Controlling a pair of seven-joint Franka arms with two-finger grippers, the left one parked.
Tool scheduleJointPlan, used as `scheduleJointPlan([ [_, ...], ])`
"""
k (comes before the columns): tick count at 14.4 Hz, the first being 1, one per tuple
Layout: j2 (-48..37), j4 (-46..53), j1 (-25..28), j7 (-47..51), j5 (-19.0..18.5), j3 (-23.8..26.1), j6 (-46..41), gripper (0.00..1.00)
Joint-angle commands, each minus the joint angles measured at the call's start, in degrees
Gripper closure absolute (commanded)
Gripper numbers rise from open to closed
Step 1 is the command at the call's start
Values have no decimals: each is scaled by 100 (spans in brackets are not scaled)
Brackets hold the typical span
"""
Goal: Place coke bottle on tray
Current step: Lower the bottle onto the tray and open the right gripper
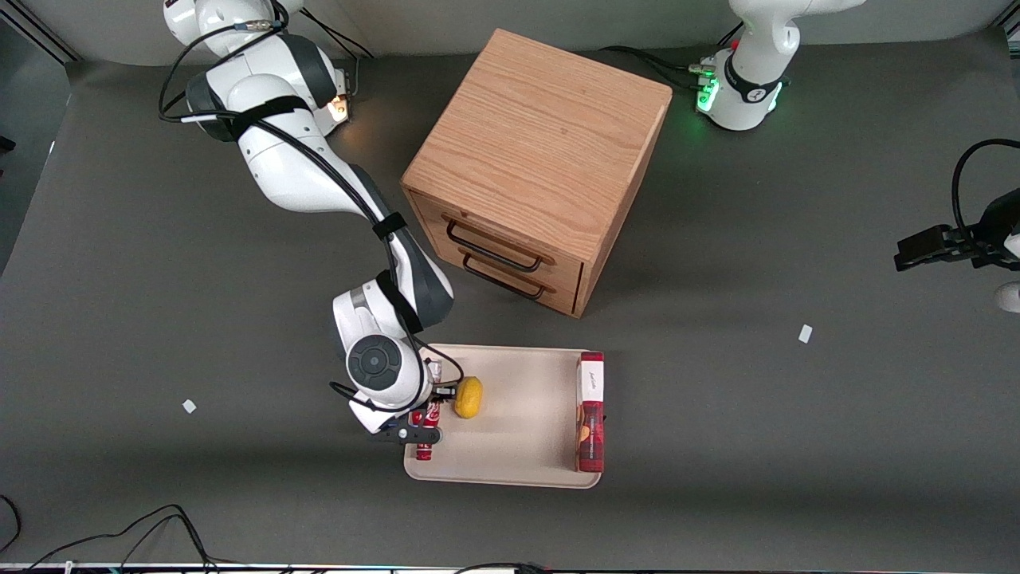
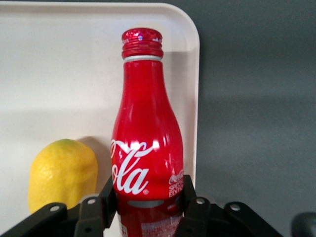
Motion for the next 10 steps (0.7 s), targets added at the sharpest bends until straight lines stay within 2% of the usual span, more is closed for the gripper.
scheduleJointPlan([
  [1,122,263,8,-120,-1,-44,125,100],
  [6,166,254,-54,-120,17,-44,213,98],
  [7,166,254,-80,-111,17,-44,239,82],
  [8,166,254,-89,-111,17,-44,248,71],
  [10,166,245,-89,-111,17,-44,266,60],
])
